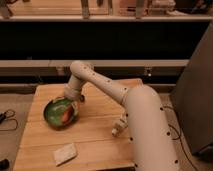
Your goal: Place the pepper in the ceramic bowl
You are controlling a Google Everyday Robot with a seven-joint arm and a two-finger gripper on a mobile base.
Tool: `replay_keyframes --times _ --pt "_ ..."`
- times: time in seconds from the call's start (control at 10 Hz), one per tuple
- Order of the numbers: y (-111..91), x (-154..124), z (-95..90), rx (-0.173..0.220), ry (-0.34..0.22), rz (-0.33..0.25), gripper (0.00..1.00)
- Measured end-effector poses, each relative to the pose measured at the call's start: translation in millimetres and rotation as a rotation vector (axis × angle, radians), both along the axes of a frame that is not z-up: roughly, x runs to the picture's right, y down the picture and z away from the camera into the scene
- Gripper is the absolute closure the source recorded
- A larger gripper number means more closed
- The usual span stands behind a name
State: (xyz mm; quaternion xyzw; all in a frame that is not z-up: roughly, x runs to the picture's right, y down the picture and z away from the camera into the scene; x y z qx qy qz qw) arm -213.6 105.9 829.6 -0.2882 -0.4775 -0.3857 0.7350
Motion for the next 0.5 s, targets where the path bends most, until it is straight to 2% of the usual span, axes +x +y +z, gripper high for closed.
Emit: replay_keyframes --times 0.2,0.5 --pt "-3 22 0.8 0.002 0.025 0.028 0.20" --pt "-11 39 1.0 0.026 0.067 0.058 0.20"
